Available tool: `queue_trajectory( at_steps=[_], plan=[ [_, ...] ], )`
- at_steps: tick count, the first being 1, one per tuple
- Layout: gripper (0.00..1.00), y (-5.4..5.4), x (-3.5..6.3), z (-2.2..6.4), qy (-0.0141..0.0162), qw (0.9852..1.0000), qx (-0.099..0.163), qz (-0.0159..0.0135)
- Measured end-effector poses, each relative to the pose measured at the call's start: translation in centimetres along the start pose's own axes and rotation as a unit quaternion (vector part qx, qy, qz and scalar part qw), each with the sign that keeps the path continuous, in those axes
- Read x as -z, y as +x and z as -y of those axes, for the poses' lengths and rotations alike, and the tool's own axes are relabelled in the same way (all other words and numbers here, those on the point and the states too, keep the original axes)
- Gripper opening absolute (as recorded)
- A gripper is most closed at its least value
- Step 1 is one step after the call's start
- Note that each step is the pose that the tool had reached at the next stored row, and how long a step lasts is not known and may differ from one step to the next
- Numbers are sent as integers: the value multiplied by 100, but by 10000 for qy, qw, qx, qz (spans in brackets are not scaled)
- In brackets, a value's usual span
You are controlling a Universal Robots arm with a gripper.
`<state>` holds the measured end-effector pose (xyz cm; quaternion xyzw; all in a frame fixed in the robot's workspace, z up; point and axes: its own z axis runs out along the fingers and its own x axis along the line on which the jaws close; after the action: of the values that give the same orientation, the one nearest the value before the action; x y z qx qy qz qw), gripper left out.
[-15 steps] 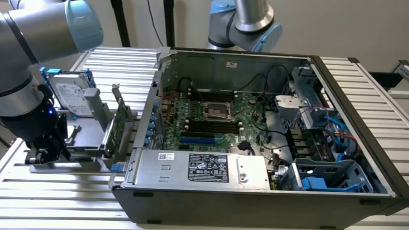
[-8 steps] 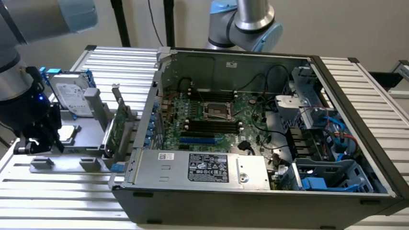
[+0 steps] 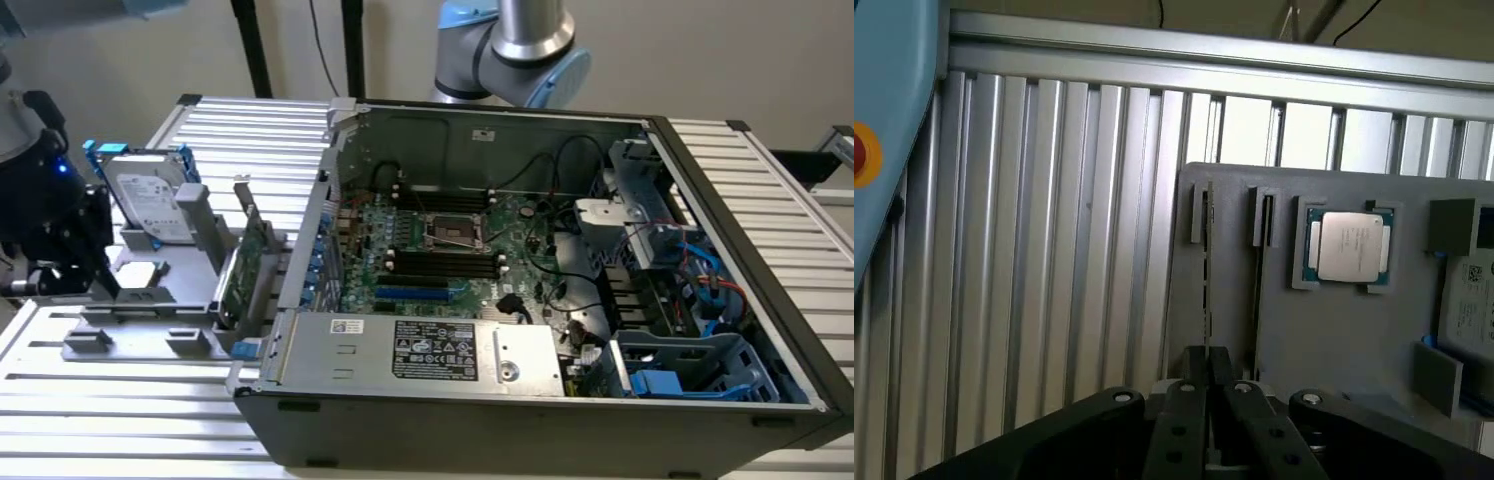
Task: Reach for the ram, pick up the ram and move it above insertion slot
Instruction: 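Pick up the ram and move it above insertion slot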
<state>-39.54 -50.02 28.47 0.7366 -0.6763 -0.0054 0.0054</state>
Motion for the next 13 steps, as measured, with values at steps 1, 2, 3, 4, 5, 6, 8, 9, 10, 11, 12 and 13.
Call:
queue_trajectory(
  at_steps=[1,2,3,4,5,6,8,9,10,11,12,13],
  plan=[
    [13,1,45,5,0,10000,0,0],
    [13,1,88,12,1,10000,0,0],
    [13,3,135,24,0,10000,1,0],
    [13,4,179,41,-1,10000,1,0],
    [13,6,226,64,-2,10000,2,0],
    [13,8,273,92,-3,10000,4,0],
    [13,12,363,145,-5,10000,7,1],
    [13,15,411,174,-6,10000,9,0],
    [13,17,457,201,-7,10000,11,0],
    [13,19,502,226,-8,10000,14,0],
    [13,22,549,253,-8,10000,17,1],
    [13,24,594,279,-10,10000,20,1]
  ],
)
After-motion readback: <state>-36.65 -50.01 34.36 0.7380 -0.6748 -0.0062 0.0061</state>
